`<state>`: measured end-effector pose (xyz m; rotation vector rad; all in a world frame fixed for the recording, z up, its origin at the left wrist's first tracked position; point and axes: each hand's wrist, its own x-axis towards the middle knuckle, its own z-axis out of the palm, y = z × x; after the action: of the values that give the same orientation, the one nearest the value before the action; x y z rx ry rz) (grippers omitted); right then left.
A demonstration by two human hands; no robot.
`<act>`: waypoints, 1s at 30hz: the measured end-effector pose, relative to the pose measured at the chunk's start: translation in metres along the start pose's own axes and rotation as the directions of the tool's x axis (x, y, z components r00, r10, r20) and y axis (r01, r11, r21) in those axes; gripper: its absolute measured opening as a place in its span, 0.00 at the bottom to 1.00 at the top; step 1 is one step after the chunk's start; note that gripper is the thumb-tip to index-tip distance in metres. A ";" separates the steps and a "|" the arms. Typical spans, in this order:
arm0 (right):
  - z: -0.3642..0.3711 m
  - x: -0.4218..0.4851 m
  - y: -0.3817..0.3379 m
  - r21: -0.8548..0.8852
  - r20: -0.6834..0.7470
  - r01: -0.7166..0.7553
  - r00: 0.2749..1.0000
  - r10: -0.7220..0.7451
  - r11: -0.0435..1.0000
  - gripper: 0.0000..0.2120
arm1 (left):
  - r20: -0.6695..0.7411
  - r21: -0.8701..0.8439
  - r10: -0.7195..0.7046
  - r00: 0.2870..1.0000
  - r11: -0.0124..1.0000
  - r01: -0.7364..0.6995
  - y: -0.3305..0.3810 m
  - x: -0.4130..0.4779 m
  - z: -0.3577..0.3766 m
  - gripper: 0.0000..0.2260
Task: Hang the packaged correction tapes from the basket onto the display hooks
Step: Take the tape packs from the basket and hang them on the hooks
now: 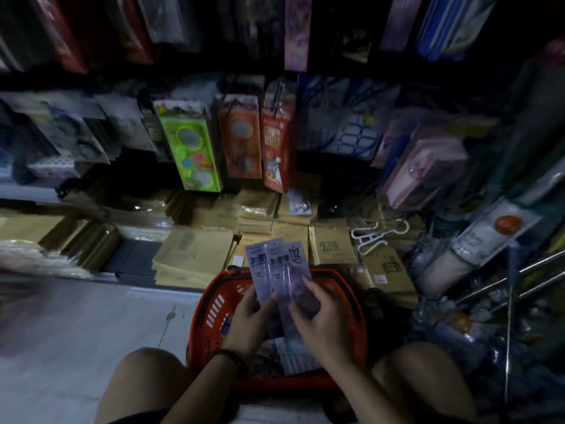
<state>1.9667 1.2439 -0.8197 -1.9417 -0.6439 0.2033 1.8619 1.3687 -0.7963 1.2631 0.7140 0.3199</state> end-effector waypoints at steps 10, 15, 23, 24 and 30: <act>-0.129 0.060 -0.117 -0.200 -0.147 0.276 0.940 -0.307 0.940 0.30 | 0.130 0.070 0.258 0.957 0.961 -0.268 0.172 -0.010 0.066 0.19; -0.204 0.089 -0.178 -0.375 -0.220 0.331 0.876 -0.430 0.866 0.29 | 0.188 0.031 0.323 0.927 0.942 -0.335 0.254 -0.020 0.105 0.15; -0.325 0.148 -0.257 -0.456 -0.368 0.347 0.765 -0.529 0.820 0.30 | 0.223 0.071 0.544 0.809 0.819 -0.570 0.373 -0.017 0.151 0.16; -0.338 0.155 -0.264 -0.474 -0.382 0.333 0.757 -0.531 0.815 0.30 | 0.224 0.081 0.567 0.792 0.799 -0.595 0.385 -0.015 0.157 0.16; -0.404 0.206 -0.285 -0.543 -0.457 0.295 0.682 -0.571 0.786 0.29 | 0.259 0.061 0.616 0.744 0.759 -0.649 0.450 -0.001 0.196 0.17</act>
<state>2.2091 1.1241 -0.3572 -2.0209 -0.7391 -0.9271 2.0594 1.3545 -0.3472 1.6406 0.0812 0.6802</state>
